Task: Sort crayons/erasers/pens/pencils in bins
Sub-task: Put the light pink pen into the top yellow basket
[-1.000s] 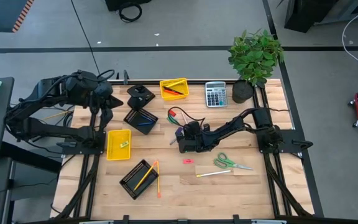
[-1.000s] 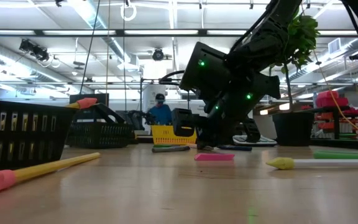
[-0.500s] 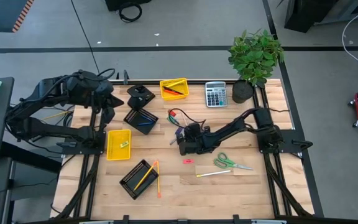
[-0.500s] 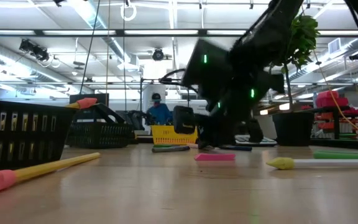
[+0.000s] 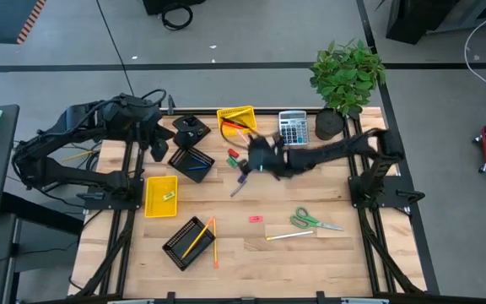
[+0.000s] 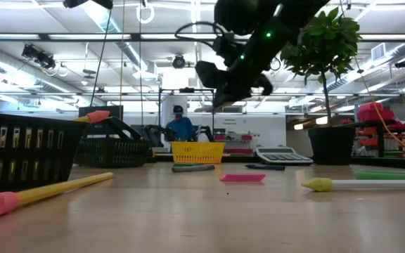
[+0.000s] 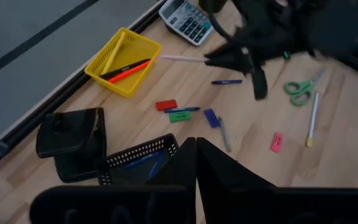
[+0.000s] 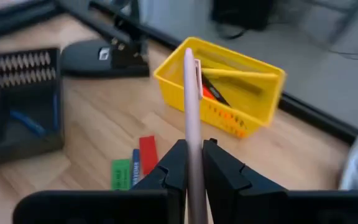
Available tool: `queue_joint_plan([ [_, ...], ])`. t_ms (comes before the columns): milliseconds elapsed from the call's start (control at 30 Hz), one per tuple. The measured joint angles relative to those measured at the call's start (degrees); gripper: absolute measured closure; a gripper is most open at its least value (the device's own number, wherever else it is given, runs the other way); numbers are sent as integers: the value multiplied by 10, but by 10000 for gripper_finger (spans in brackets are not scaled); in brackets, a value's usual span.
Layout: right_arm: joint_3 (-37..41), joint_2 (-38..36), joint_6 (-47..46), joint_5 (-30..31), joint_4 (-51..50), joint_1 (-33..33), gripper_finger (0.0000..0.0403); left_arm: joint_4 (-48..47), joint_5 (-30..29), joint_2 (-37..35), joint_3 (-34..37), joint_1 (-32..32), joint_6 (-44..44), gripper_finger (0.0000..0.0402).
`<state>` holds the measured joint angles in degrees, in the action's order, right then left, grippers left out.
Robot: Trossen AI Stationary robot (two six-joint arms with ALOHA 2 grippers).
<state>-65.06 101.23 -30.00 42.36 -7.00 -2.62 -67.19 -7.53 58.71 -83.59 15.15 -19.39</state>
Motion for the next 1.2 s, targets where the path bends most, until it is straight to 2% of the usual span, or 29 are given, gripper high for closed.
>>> queue_joint_plan([
  [133, 0, -9, 142, -220, 5, -91, 356, 2, -8, 17, 0, 0, -25, 375],
  [233, 0, -8, 222, -320, 10, -151, 356, 7, -10, 34, 0, 0, -25, 374],
  [500, -61, -4, 325, -404, -2, -245, 356, 6, -10, 55, 0, 0, -49, 388],
  [700, -154, 42, 255, -524, -103, -305, 356, 9, -10, 55, 0, 0, -86, 381],
  [900, -231, 95, 285, -548, -141, -317, 356, 19, -14, 55, 0, 0, -82, 377],
  [1000, -260, 122, 268, -576, -145, -321, 356, 20, -15, 55, 0, 0, -83, 383],
  [1200, -275, 159, 265, -589, -146, -318, 356, 20, -15, 55, 0, -14, -88, 386],
])
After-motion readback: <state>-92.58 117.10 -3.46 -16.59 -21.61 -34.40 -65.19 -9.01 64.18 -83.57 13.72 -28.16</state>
